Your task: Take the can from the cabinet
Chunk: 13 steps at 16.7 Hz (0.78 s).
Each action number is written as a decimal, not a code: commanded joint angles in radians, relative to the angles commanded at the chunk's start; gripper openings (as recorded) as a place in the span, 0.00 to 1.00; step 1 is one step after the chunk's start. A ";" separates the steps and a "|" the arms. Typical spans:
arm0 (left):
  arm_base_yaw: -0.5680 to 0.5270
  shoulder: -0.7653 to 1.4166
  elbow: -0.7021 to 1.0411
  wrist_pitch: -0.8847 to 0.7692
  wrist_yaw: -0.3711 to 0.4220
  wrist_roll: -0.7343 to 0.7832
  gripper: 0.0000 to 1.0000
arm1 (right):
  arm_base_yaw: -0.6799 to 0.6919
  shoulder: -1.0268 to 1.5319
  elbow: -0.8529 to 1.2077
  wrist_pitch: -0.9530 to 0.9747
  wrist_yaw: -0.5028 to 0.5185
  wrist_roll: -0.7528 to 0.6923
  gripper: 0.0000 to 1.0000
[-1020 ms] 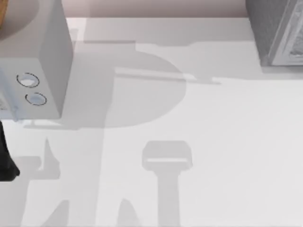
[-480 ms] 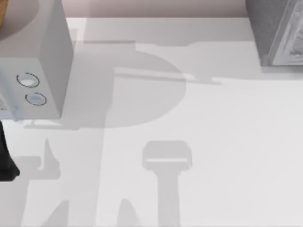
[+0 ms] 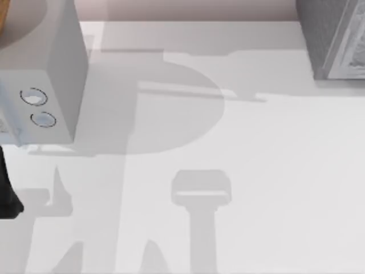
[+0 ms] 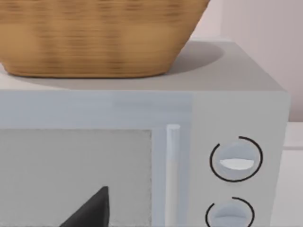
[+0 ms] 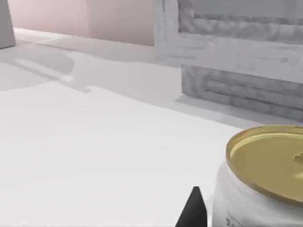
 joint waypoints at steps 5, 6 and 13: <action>0.000 0.000 0.000 0.000 0.000 0.000 1.00 | 0.000 0.000 0.000 0.000 0.000 0.000 0.45; 0.000 0.000 0.000 0.000 0.000 0.000 1.00 | 0.000 0.000 0.000 0.000 0.000 0.000 0.53; 0.000 0.000 0.000 0.000 0.000 0.000 1.00 | 0.000 0.000 0.000 0.000 0.000 0.000 1.00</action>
